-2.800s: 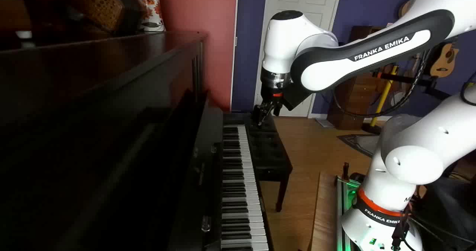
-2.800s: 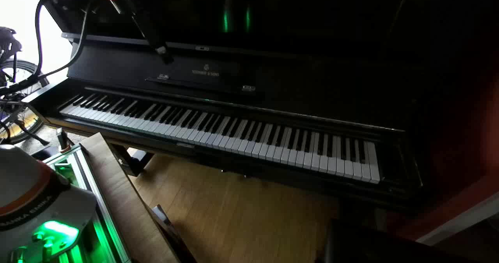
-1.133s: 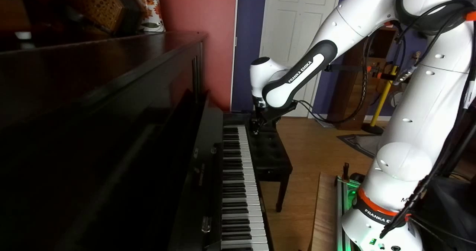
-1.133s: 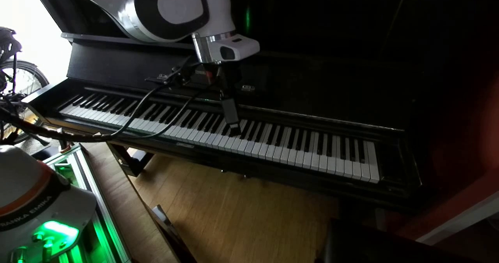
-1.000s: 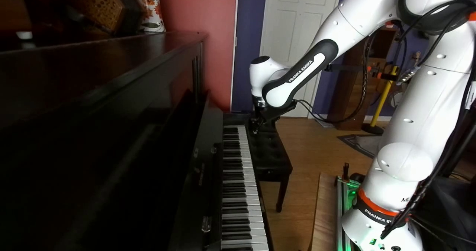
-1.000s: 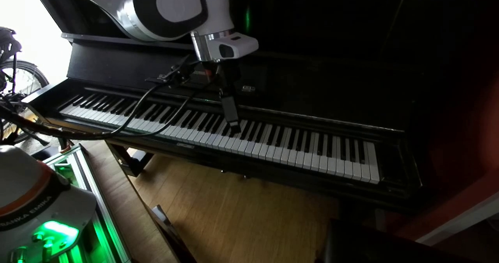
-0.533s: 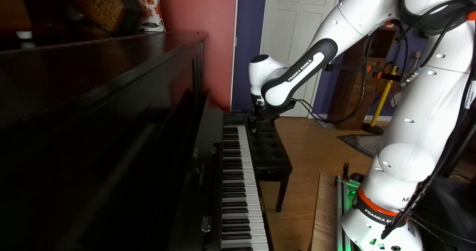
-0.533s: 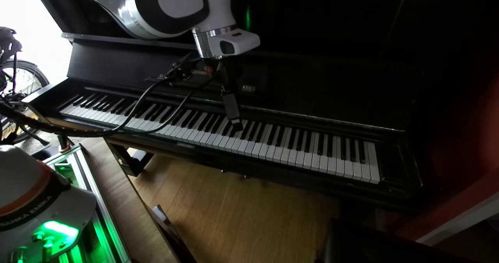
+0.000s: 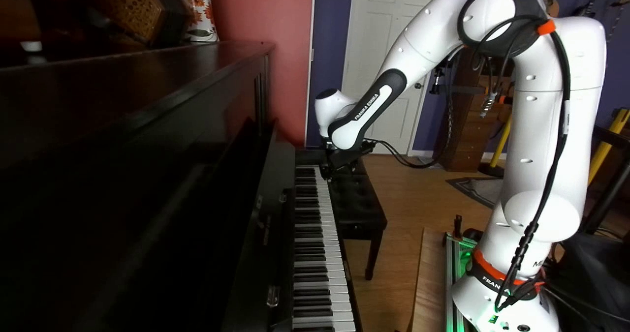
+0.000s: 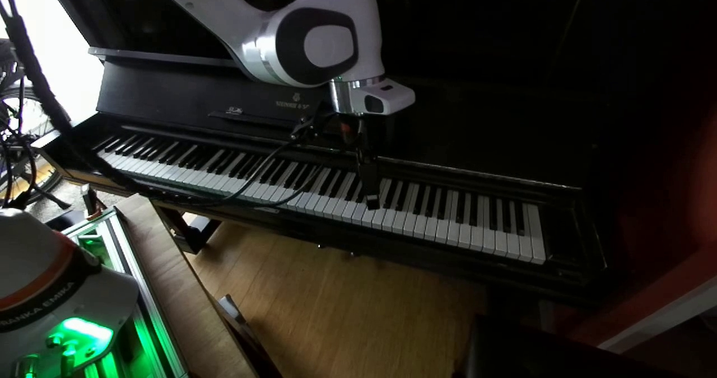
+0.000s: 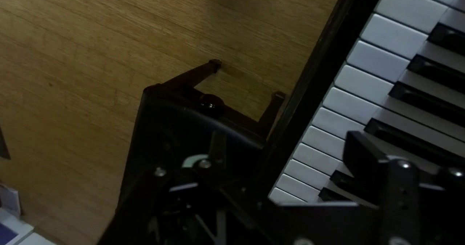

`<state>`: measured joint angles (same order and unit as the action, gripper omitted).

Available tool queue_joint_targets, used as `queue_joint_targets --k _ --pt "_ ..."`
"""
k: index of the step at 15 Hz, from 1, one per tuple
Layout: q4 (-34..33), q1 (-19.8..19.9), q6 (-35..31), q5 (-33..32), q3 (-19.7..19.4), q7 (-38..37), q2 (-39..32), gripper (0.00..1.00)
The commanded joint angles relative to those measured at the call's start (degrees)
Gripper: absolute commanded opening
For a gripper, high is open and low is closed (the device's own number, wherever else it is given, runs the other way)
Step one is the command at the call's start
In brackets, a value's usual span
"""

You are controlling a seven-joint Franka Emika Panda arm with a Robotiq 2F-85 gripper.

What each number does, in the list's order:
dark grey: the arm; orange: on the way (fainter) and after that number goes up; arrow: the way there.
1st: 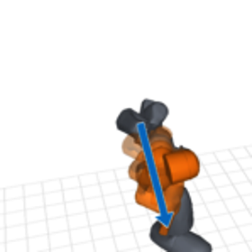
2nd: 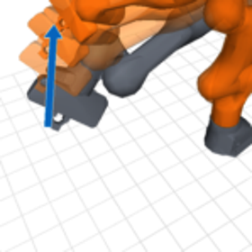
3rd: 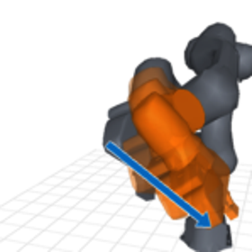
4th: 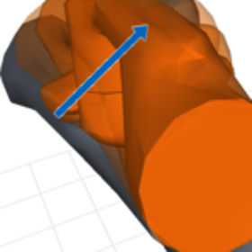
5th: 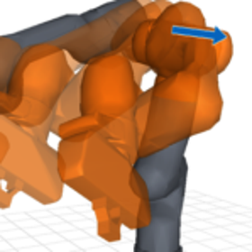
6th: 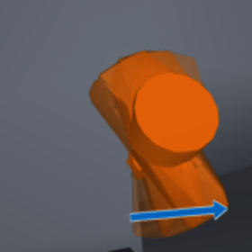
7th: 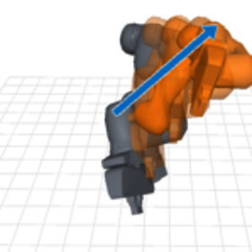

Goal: Press a key on the right side of the piano

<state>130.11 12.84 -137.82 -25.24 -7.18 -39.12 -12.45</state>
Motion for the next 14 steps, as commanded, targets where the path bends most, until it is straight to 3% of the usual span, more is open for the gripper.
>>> queue_joint_targets --k 1,8,14 --pt "-6.83 -3.23 -2.17 2.49 -2.92 0.47 -8.73 0.53" --pt "-16.62 -6.21 -7.57 7.75 -6.34 1.13 -19.78 0.02" --pt "-22.57 -7.42 -8.5 10.85 -8.54 1.74 -25.45 0.0"
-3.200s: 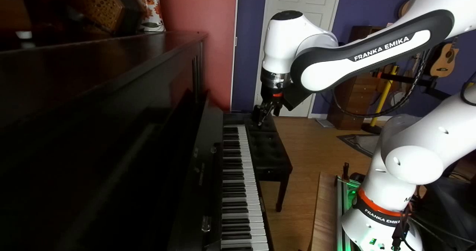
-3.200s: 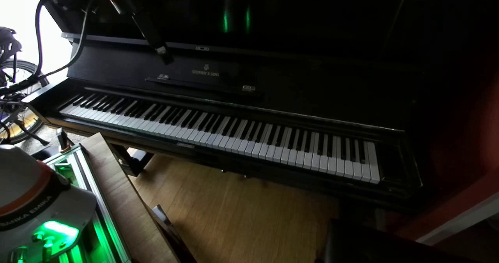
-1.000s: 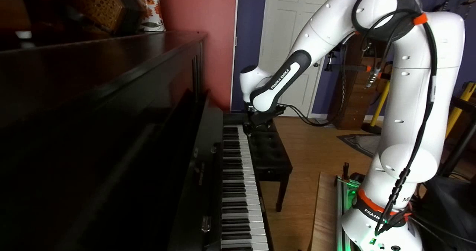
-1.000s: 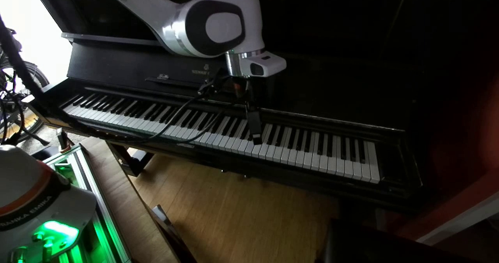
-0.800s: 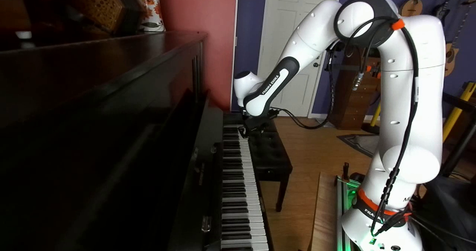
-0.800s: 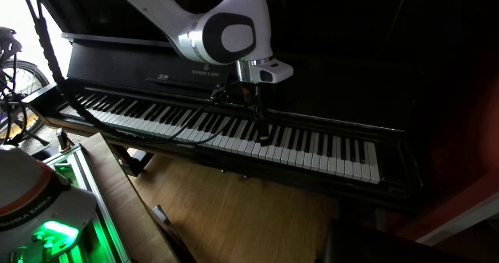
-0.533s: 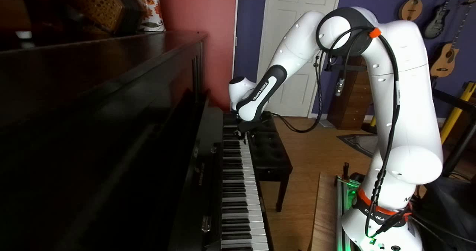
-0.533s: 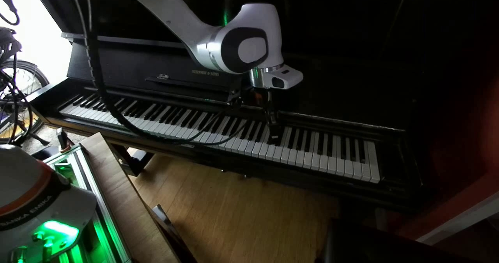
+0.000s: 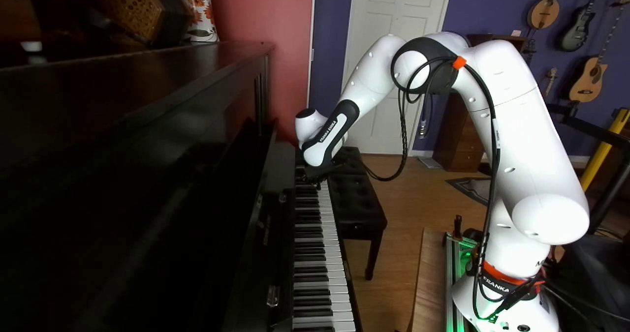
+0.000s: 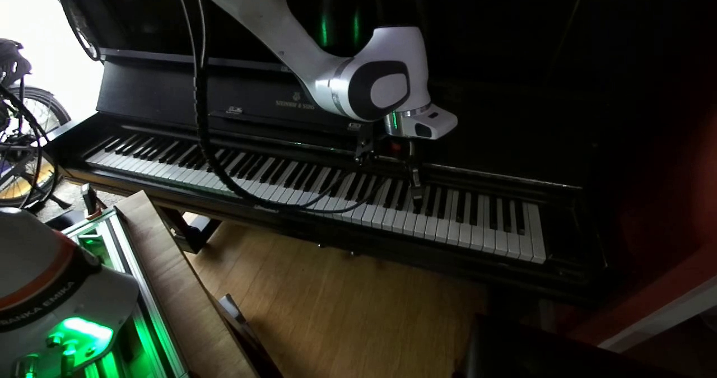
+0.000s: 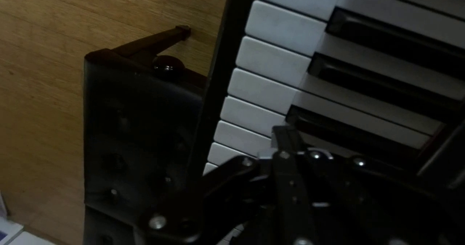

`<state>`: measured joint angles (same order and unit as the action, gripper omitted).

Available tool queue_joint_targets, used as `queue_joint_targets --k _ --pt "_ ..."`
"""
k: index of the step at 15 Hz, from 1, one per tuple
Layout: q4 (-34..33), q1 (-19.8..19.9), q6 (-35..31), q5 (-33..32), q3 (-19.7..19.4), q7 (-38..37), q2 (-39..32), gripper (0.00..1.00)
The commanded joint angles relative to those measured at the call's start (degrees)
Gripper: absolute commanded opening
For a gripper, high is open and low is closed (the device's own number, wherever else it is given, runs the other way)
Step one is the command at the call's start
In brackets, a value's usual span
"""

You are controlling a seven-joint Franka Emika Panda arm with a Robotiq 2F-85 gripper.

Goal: Press a key on the right side of the piano

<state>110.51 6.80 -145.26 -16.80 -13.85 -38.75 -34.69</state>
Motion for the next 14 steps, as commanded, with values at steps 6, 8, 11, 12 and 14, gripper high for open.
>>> queue_joint_targets --k 6,8,11,12,14 --pt "-6.0 -1.39 -1.19 4.83 -2.29 2.05 -6.03 0.0" --pt "-6.61 -1.34 -1.09 5.75 -2.25 2.5 -6.6 0.0" --pt "-7.3 -1.38 -1.08 6.85 -2.34 2.97 -7.44 0.0" --pt "-7.49 -1.39 -1.14 7.15 -2.37 3.19 -7.66 0.0" --pt "-7.87 -1.44 -1.22 7.56 -2.51 3.46 -8.05 0.0"
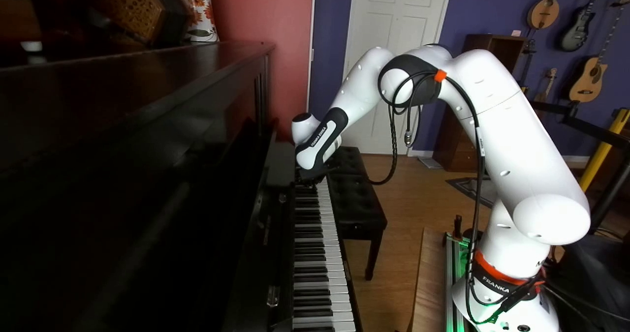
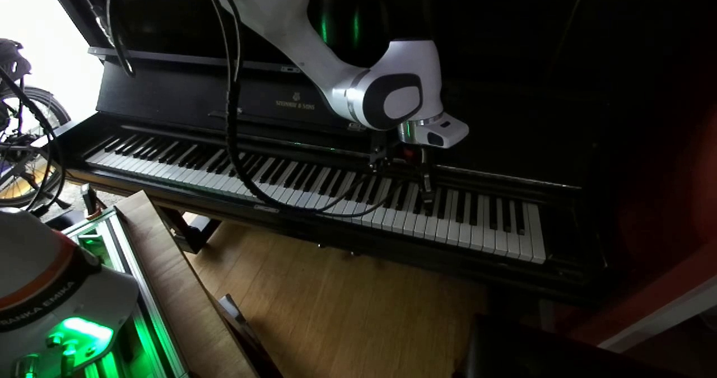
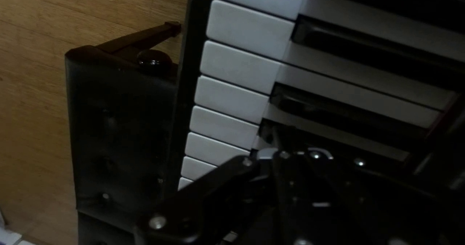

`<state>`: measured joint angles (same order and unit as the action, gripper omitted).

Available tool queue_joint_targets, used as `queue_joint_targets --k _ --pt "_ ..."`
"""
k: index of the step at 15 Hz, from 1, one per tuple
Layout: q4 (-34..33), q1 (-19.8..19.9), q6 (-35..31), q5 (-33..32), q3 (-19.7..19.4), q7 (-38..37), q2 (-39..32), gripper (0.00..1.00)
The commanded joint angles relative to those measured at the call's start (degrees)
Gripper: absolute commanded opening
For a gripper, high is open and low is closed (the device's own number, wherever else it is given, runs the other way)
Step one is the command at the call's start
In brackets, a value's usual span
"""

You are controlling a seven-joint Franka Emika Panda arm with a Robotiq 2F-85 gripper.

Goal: Press a key on the right side of the piano

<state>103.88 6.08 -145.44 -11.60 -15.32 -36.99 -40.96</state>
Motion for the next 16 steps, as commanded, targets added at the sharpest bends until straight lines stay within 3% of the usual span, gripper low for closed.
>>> queue_joint_targets --k 1,16 --pt "-1.41 -0.72 -1.04 2.5 -1.06 1.81 -1.94 0.0" --pt "-0.4 -1.63 -0.39 3.46 -1.74 2.47 -0.43 0.0"
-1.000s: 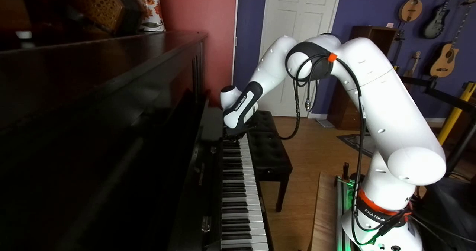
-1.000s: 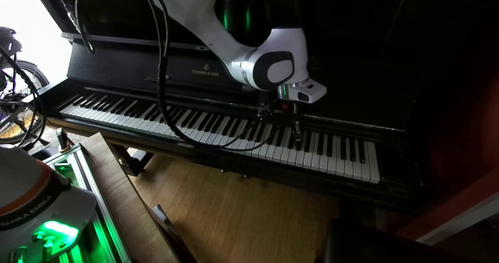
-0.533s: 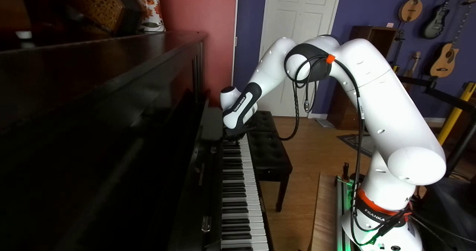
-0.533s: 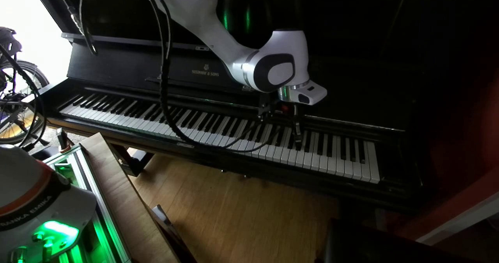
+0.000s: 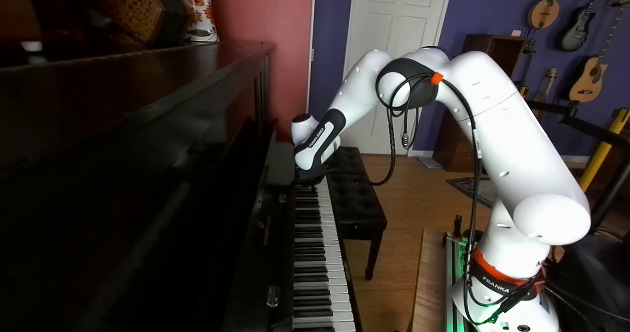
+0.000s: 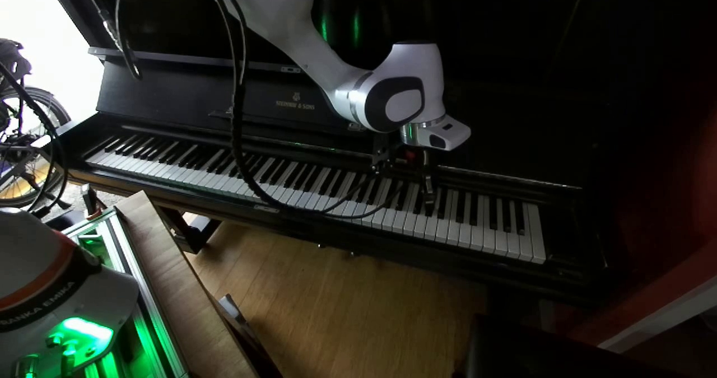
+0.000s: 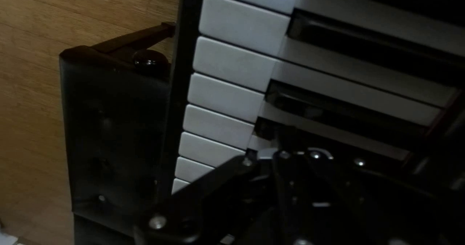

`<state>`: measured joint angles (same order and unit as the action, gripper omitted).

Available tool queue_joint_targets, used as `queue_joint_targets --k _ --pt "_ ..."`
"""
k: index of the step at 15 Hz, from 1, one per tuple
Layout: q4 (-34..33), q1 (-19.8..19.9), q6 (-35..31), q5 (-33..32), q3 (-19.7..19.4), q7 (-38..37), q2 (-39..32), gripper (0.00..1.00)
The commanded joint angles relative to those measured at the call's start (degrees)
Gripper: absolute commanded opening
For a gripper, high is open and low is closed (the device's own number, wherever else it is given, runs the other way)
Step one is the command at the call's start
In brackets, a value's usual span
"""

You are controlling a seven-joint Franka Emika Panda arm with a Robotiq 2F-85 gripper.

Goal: Press a key on the right side of the piano

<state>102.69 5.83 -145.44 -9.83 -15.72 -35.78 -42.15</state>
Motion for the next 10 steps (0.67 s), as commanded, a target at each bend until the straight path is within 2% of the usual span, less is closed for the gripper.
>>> queue_joint_targets --k 1,4,5,10 --pt "1.17 -1.74 -0.32 1.5 -1.63 1.06 1.35 0.0" --pt "1.89 -2.94 -0.15 0.8 -2.7 0.37 2.81 0.0" --pt "2.15 -3.44 -0.12 0.58 -3.2 -0.05 3.31 0.19" --pt "5.13 -4.96 0.24 -0.21 -4.42 0.04 7.32 0.56"
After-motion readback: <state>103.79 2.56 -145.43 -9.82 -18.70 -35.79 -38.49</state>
